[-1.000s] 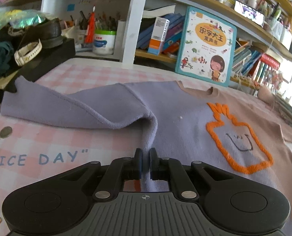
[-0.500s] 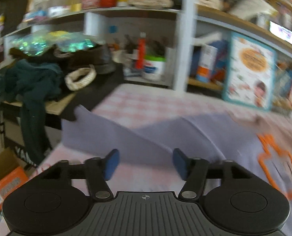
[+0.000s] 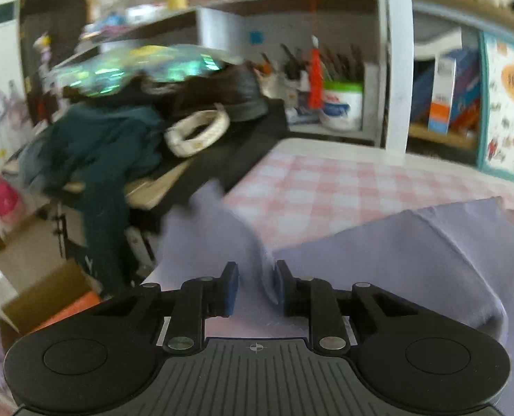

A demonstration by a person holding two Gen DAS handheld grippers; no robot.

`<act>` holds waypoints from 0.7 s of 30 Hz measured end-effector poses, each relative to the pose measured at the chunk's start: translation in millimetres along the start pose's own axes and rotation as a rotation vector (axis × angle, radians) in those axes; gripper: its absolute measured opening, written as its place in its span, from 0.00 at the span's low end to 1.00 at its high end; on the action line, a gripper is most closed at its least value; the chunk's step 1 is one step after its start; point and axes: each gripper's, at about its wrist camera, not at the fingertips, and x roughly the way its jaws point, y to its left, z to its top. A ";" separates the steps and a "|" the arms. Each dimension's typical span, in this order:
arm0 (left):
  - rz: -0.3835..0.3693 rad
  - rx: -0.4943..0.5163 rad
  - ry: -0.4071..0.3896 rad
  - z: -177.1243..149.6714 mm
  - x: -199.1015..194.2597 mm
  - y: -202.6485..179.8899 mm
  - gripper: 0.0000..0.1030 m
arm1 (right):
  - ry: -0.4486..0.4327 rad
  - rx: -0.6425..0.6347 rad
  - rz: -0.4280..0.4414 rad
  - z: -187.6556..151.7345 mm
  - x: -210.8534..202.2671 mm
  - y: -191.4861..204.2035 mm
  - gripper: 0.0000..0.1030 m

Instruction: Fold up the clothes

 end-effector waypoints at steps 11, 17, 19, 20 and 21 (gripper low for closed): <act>-0.279 -0.090 0.085 -45.1 -71.0 17.3 0.41 | 0.002 -0.002 -0.009 -0.3 0.4 2.7 0.15; -0.454 0.009 0.047 -38.9 -65.9 -38.7 0.56 | 0.008 0.000 -0.011 0.5 -0.5 2.4 0.15; -0.460 0.044 0.049 -36.9 -58.0 -53.3 0.50 | 0.010 0.005 -0.009 0.4 -1.2 1.9 0.15; -0.469 0.059 0.061 -37.2 -53.8 -58.7 0.44 | 0.011 0.009 -0.008 0.3 -1.7 1.6 0.15; -0.479 0.074 0.073 -37.4 -49.5 -64.1 0.26 | 0.013 0.012 -0.007 0.0 -2.3 1.2 0.15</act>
